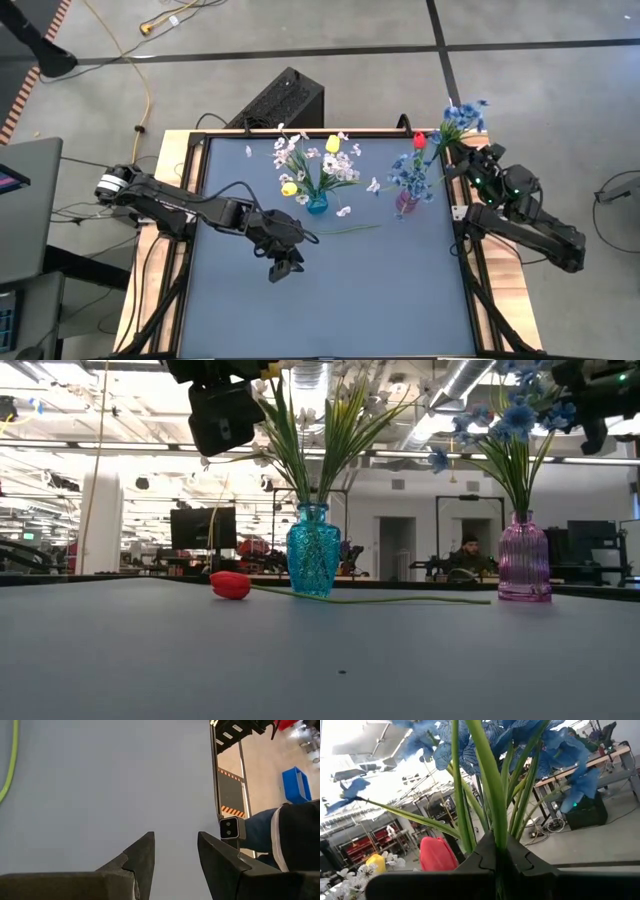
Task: Sort flowers into vase by color
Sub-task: Put the blue flowers into the violet vase
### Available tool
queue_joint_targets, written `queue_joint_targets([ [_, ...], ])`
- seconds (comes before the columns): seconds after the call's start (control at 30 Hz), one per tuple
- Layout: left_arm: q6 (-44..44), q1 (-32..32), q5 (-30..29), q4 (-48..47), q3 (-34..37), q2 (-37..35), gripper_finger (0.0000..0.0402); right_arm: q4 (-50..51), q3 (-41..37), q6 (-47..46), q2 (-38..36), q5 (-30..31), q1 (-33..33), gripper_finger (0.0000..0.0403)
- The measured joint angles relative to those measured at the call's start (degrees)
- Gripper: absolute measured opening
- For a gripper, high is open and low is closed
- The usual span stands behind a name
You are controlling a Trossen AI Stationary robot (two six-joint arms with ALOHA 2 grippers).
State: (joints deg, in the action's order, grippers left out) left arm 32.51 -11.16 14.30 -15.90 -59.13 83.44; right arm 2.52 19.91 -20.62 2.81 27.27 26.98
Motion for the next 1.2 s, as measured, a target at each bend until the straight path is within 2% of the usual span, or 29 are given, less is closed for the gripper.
queue_joint_targets([
  [0.5,1.21,0.00,-1.44,0.35,0.00,0.00,0.0138,0.70,-2.10,-1.20,0.02,-3.17,0.00,0.0033],
  [0.8,1.21,0.00,-1.46,0.37,0.00,0.00,0.0138,6.68,-2.15,0.06,0.04,-5.55,-0.02,0.0034],
  [1.2,1.43,0.00,-1.41,0.37,0.00,0.00,0.0138,5.22,-0.66,3.32,0.02,-4.41,0.55,0.0033],
])
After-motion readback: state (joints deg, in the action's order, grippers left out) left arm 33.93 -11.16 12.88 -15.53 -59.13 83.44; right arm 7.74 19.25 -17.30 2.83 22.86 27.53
